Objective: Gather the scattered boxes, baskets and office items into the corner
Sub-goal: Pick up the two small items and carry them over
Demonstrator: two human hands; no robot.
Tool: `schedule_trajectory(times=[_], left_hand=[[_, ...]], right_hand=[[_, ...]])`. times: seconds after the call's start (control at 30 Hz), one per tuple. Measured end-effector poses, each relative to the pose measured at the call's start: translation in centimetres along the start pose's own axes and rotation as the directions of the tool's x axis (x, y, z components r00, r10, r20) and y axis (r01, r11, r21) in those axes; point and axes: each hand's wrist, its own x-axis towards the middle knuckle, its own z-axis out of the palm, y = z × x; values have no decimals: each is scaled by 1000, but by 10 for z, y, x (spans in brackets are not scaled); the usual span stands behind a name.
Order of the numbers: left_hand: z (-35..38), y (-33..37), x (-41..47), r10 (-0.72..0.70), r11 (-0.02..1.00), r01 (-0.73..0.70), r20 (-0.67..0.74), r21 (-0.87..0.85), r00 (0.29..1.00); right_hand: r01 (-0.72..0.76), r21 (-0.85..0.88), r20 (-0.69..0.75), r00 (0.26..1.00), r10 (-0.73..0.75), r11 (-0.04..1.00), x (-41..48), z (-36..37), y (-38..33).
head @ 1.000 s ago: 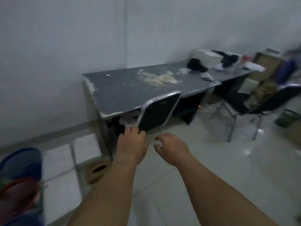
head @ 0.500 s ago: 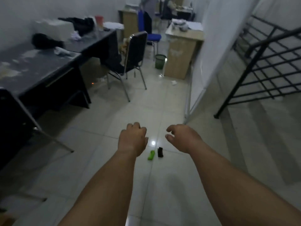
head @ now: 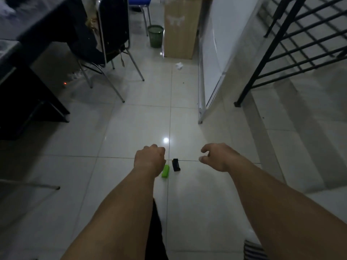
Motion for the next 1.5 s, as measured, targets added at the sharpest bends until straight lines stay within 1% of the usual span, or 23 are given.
schedule_trajectory(times=[0.13,0.2,0.27,0.33,0.47,0.57,0.67,0.73,0.97,1.07,1.17,1.3,1.4,1.5], left_hand=[[2,-50,51,-24,1000,25,123,-4,992],[5,-67,74,-37,999,38,171,-4,985],[11,-75,95,-29,999,31,224,-8,974],[23,-79,115,-22,999,28,256,-20,966],[50,-77,150,-11,997,34,304,-70,952],[69,-71,171,-13,994,51,346,-101,938],[92,-63,199,-37,989,85,354,-121,935],[113,-58,218,-45,986,105,394,-132,918],[261,-31,309,-84,965,188,464,-182,882],[329,-23,349,-91,960,196,439,-198,894],[395,-18,386,-119,943,237,428,-234,896],[477,-13,416,-175,913,323,477,-248,861],[521,-9,422,-229,899,379,501,-220,835],[545,-8,426,-248,904,374,459,-207,853]], right_hand=[[-37,73,145,989,26,997,63,4,-36],[-67,101,193,980,46,993,86,8,-46],[-96,107,235,970,69,990,105,14,-50],[-111,77,280,956,85,991,129,20,-52],[-134,72,285,952,109,988,177,37,-48],[-149,72,318,941,119,986,211,49,-45],[-167,85,335,933,130,982,250,65,-39],[-166,79,351,928,129,983,274,80,-31],[-152,84,362,925,112,985,401,194,19],[-157,68,358,926,123,985,454,252,36],[-154,59,355,927,123,986,505,309,46],[-154,54,366,922,124,987,559,377,57],[-149,40,355,926,126,988,582,415,63],[-103,-21,271,957,105,994,594,432,67]])
